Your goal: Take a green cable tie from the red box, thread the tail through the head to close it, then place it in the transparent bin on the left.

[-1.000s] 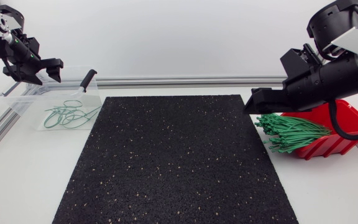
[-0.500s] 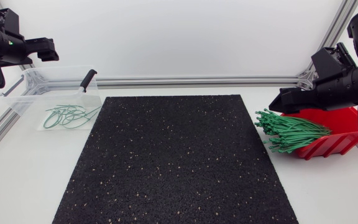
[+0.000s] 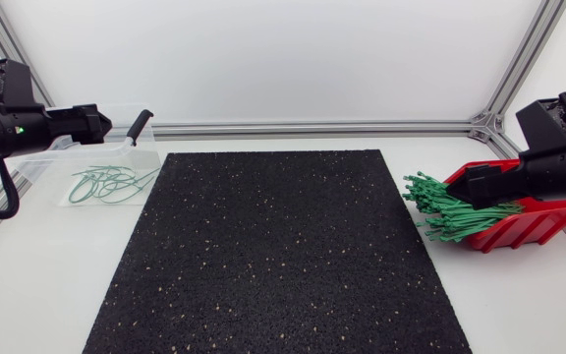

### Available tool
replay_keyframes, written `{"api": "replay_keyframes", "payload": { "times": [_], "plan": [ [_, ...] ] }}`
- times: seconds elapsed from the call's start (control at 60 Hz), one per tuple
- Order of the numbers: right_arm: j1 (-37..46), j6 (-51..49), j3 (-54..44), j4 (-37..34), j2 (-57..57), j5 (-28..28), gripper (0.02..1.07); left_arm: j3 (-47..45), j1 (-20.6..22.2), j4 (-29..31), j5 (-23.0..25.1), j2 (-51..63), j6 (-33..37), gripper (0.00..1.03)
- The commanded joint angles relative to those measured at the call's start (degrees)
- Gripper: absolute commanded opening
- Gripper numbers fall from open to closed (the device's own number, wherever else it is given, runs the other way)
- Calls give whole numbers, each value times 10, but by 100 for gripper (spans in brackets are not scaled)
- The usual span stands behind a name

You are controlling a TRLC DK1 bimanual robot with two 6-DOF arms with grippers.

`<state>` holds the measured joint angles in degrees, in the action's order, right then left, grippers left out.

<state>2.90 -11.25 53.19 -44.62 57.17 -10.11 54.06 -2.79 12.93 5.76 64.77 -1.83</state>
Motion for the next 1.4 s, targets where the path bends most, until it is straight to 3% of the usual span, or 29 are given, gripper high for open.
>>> {"api": "replay_keyframes", "payload": {
  "times": [0.0,0.383,0.617,1.383],
  "plan": [
    [11,-19,-26,4,-34,4,103,-48,15,-23,3,-53,-19,99],
    [49,-19,-184,99,-217,5,103,-249,31,-144,-13,-248,-20,99],
    [48,-8,-277,184,-326,38,103,-365,31,-223,-27,-359,-18,99],
    [-16,93,-490,403,-531,91,103,-499,29,-152,-50,-579,10,99]
  ]
}}
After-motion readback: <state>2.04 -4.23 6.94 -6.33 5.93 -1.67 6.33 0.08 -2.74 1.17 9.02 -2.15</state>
